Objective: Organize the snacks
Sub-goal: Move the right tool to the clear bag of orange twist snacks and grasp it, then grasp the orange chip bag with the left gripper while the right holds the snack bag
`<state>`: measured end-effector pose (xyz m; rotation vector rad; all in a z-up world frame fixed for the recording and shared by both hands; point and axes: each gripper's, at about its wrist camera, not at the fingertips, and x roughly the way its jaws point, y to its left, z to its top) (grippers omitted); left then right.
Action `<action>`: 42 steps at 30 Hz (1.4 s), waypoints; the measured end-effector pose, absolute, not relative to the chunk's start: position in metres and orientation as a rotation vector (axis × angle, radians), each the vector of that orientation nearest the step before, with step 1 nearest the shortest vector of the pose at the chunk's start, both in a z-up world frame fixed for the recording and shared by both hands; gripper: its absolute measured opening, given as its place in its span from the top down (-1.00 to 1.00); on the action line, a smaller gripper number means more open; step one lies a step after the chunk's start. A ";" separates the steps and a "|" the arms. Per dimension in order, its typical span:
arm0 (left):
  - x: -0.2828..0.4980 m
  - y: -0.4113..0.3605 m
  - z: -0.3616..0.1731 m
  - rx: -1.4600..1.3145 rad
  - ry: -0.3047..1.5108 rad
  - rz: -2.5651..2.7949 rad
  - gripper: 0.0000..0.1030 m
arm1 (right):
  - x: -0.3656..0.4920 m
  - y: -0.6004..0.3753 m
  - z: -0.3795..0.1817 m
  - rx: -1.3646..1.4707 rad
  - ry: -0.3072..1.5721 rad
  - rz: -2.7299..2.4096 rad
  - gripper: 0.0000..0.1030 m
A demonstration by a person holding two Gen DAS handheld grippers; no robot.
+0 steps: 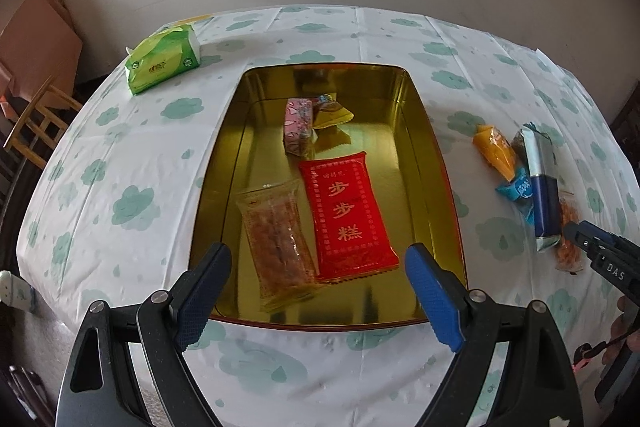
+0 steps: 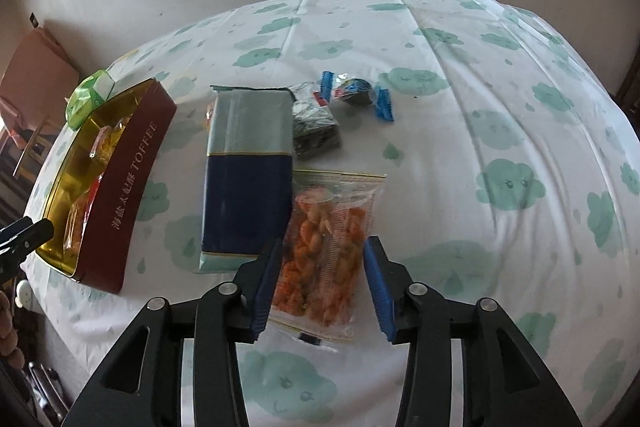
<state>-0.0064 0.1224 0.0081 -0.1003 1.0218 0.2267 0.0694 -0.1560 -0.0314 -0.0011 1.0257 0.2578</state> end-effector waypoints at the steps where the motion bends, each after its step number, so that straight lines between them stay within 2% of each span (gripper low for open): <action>1: -0.005 0.121 0.007 -0.098 1.026 0.224 -0.67 | 0.070 -0.155 -0.033 -0.012 1.030 0.249 0.09; 15: 0.009 0.098 0.011 -0.063 1.019 0.183 -0.67 | 0.078 -0.158 -0.045 -0.048 1.032 0.212 0.10; 19: 0.018 0.090 0.015 -0.065 1.008 0.158 -0.67 | 0.080 -0.163 -0.045 -0.048 1.004 0.219 0.19; 33: 0.072 0.055 0.018 -0.053 1.023 0.080 -0.67 | 0.111 -0.224 -0.047 -0.063 0.880 0.055 0.21; 38: 0.098 0.040 0.010 -0.062 1.052 0.044 -0.34 | 0.110 -0.225 -0.049 -0.058 0.866 0.059 0.21; 42: 0.115 0.030 -0.001 -0.084 1.092 0.025 -0.25 | 0.111 -0.226 -0.049 -0.048 0.865 0.065 0.19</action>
